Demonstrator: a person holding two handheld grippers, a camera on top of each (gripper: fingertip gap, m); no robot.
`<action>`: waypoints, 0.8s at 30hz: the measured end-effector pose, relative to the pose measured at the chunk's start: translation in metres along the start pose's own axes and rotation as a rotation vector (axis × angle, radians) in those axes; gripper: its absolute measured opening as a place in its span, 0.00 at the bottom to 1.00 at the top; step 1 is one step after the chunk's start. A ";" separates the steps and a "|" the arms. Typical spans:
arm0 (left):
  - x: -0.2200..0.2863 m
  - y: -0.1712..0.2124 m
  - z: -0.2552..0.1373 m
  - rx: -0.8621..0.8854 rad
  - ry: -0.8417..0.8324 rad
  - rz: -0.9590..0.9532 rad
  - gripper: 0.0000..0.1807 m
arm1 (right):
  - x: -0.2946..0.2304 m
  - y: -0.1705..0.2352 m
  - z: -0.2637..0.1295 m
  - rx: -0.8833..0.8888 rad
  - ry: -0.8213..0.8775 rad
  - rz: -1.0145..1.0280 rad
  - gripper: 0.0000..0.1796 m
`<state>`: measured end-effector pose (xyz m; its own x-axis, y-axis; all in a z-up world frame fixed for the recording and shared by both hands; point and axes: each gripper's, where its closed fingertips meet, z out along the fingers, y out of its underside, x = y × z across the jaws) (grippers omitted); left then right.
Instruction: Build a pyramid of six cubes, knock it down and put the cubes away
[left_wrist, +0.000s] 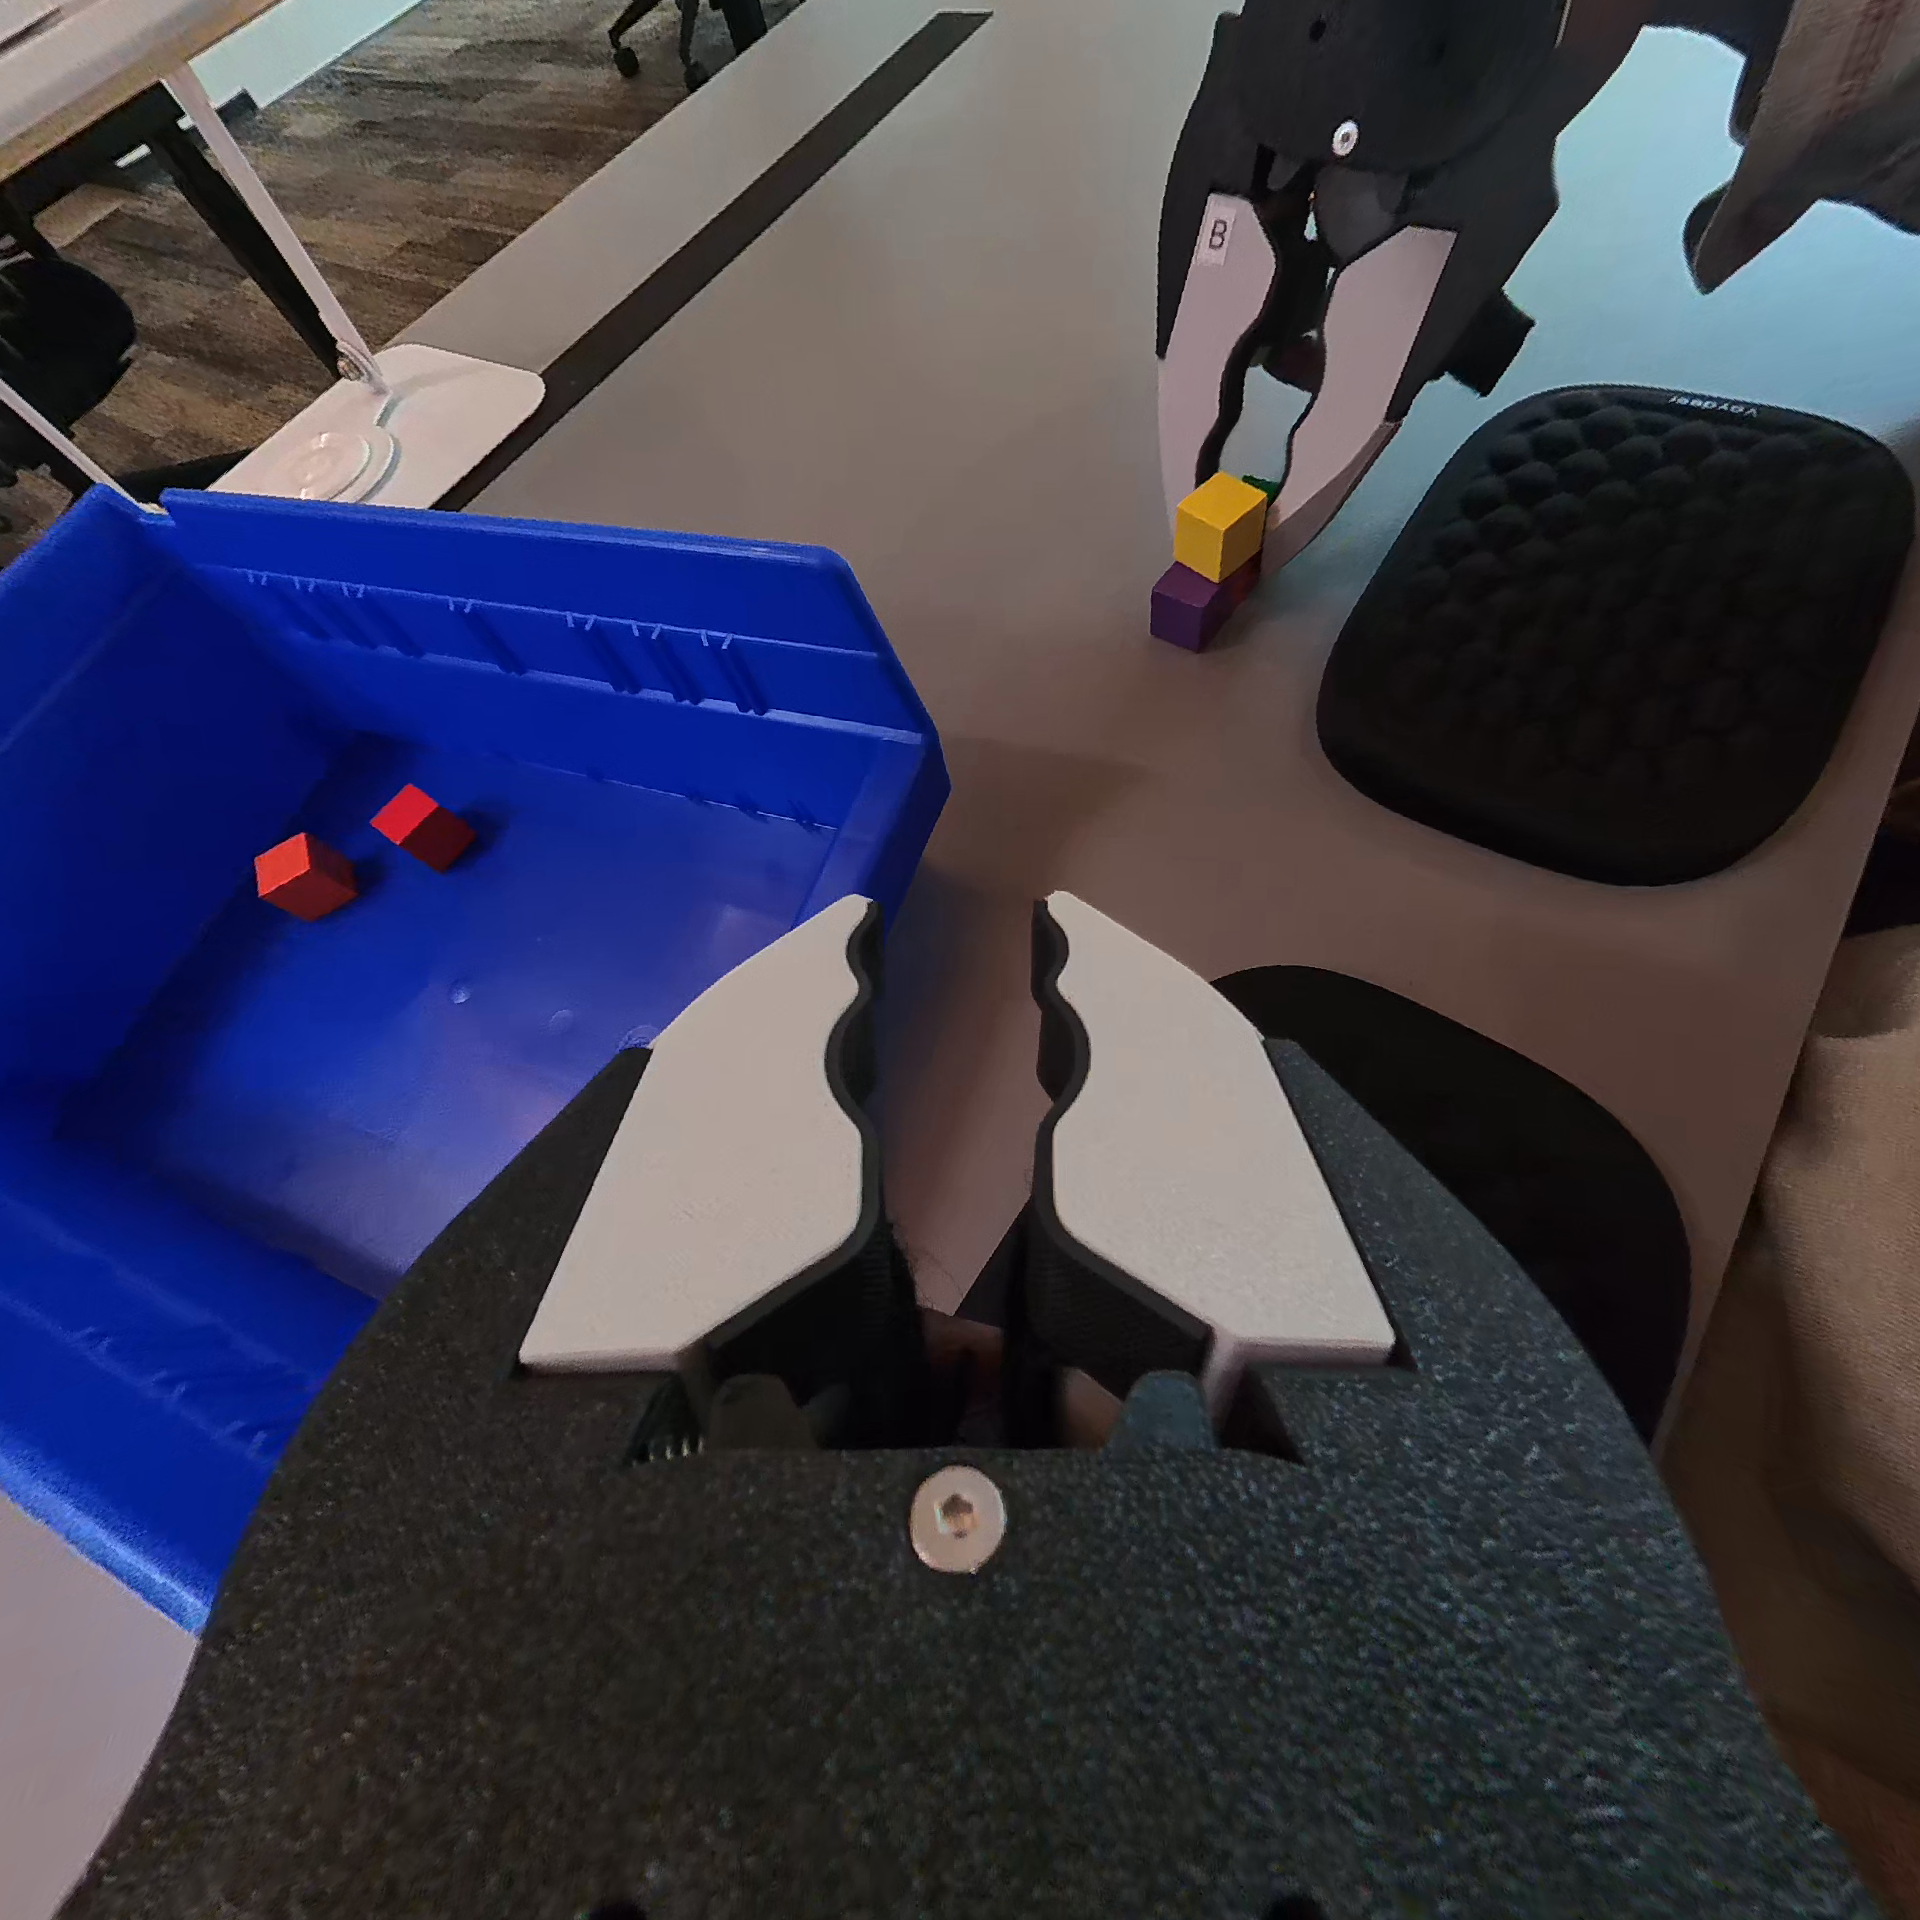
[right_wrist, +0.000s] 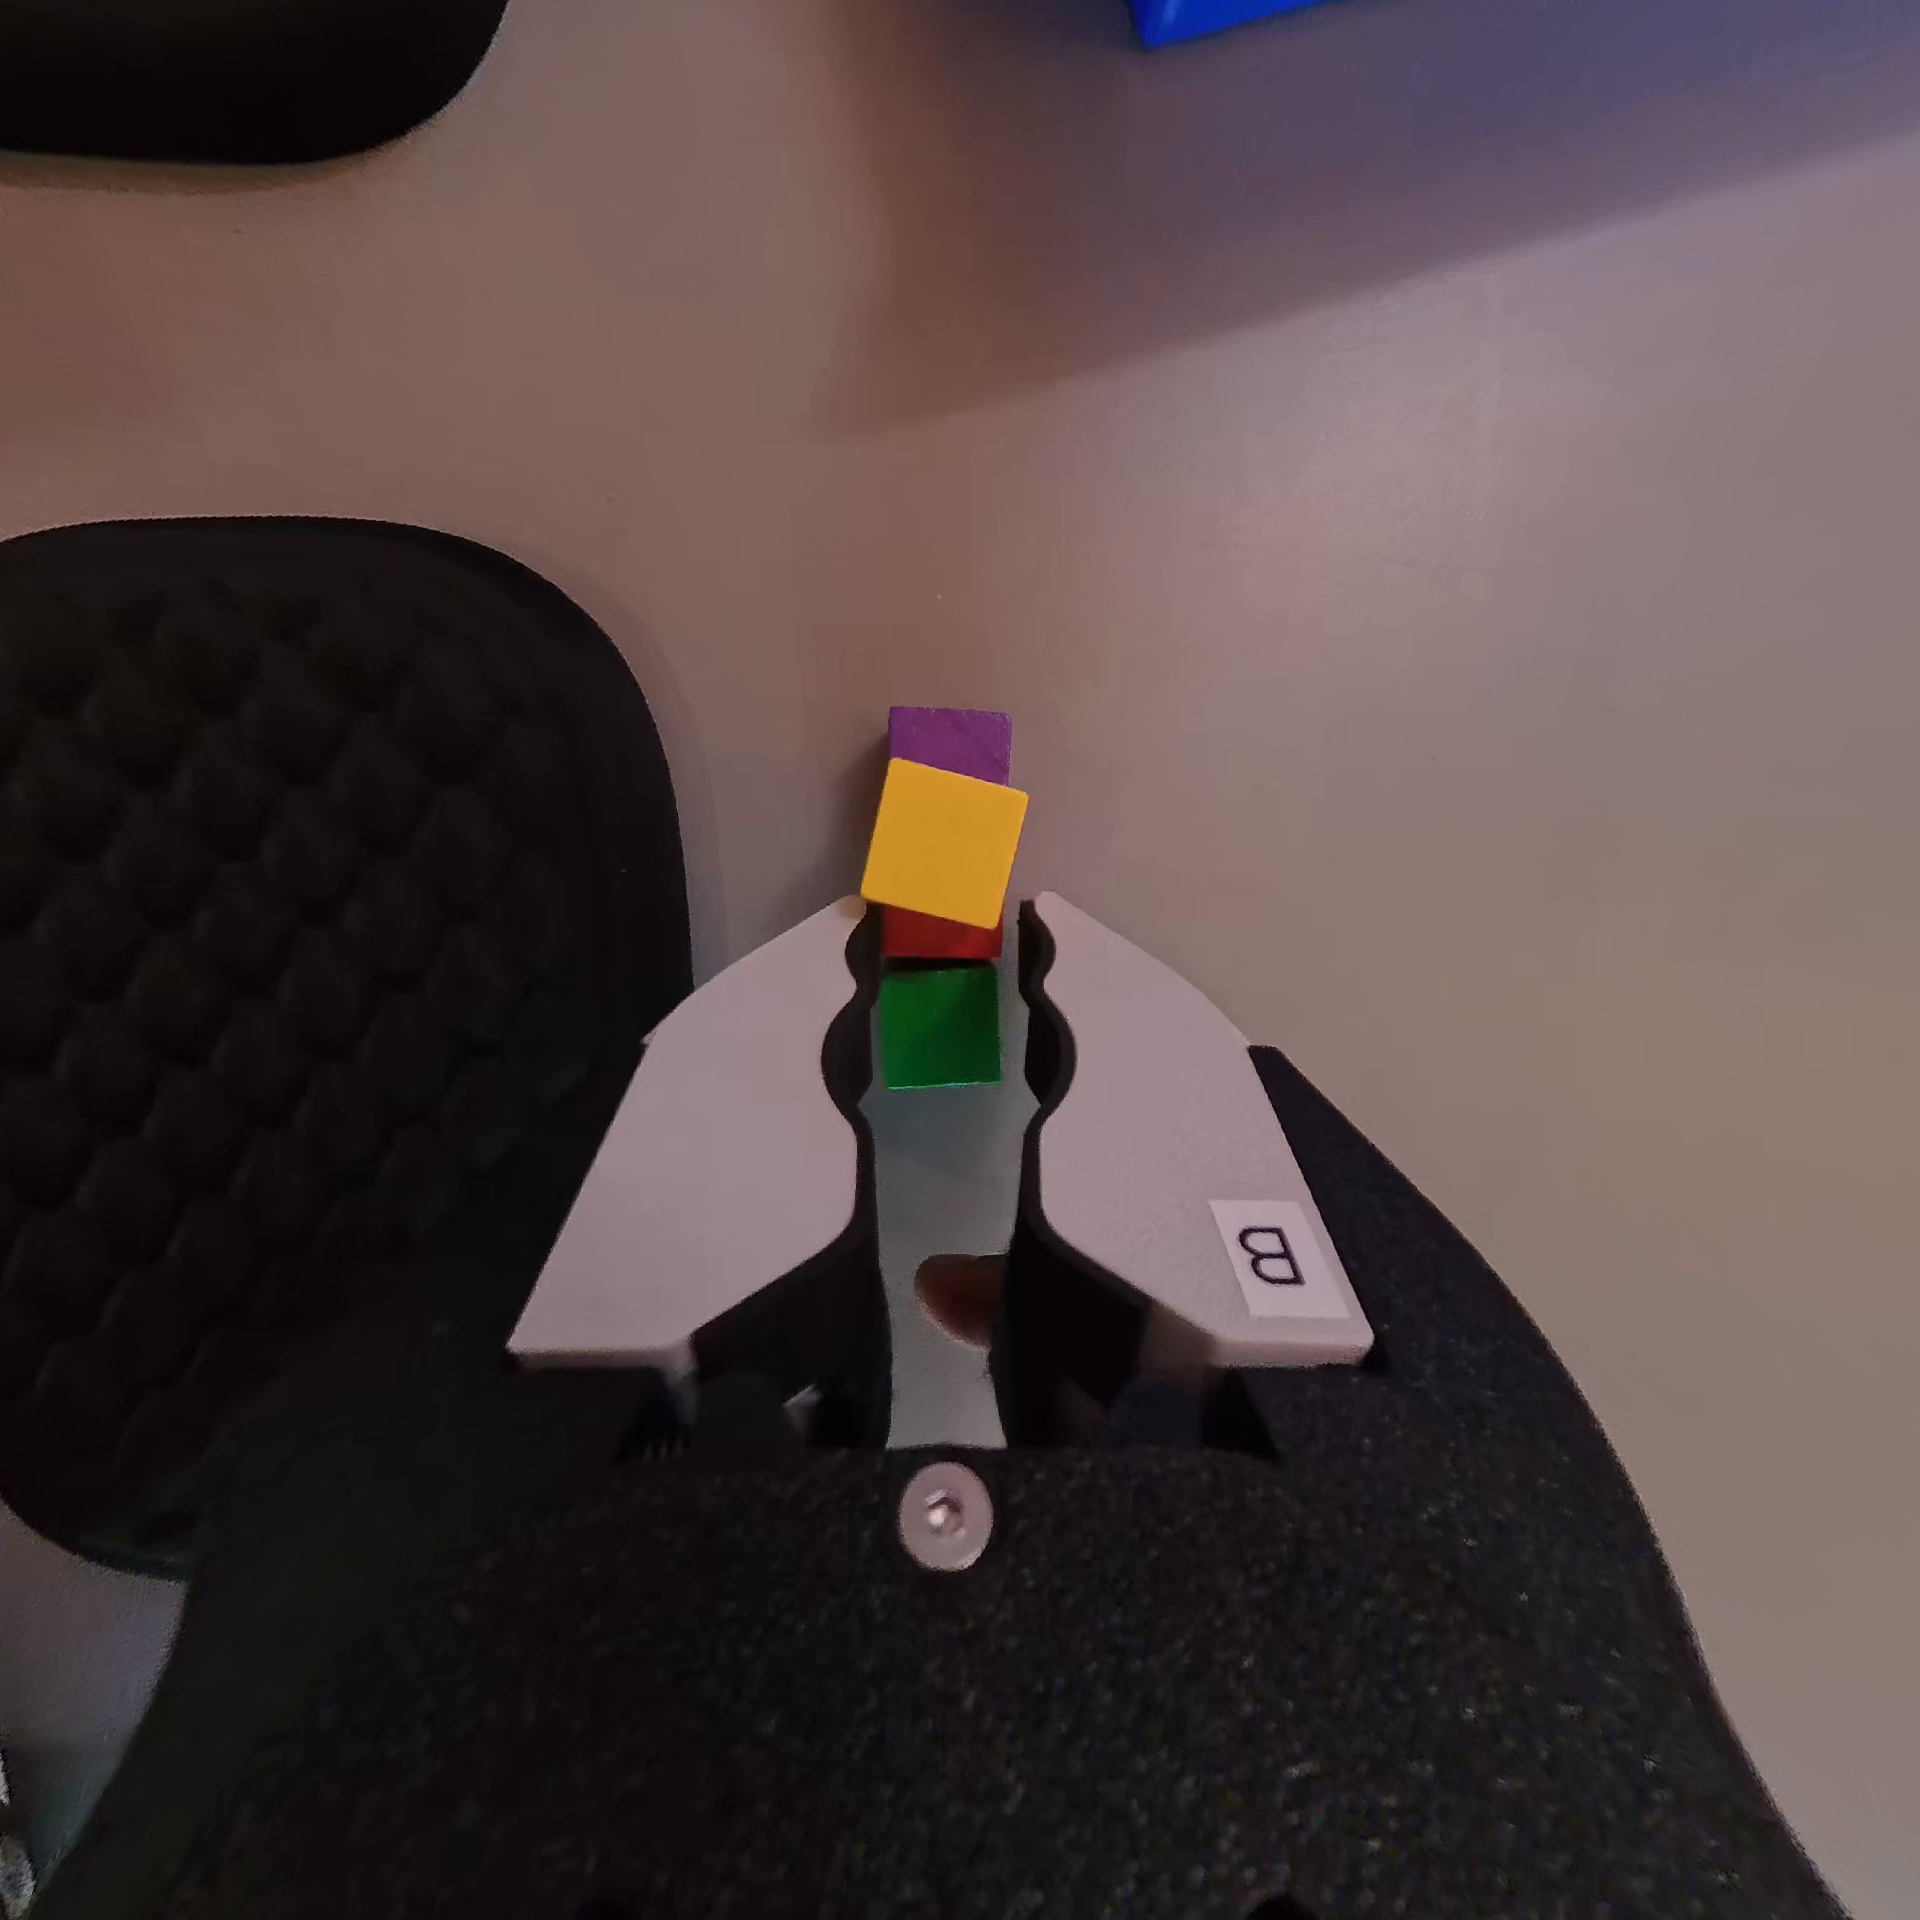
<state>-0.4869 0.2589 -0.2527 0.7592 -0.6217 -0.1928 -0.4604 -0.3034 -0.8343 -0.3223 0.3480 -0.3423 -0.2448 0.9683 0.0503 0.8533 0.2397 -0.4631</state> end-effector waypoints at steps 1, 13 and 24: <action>0.000 0.000 0.000 -0.001 0.001 0.001 0.15 | 0.000 -0.001 -0.002 0.006 0.003 0.002 0.15; 0.001 0.001 0.001 -0.009 0.007 0.002 0.15 | 0.003 -0.019 -0.013 0.066 0.051 -0.051 0.12; 0.000 0.003 0.002 -0.011 0.009 -0.005 0.15 | 0.003 -0.018 -0.014 0.057 0.038 -0.057 0.12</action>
<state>-0.4873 0.2599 -0.2563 0.7574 -0.6265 -0.1840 -0.4618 -0.3147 -0.8292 -0.3317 0.3475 -0.3212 -0.2738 0.9553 0.1112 0.8105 0.2914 -0.5081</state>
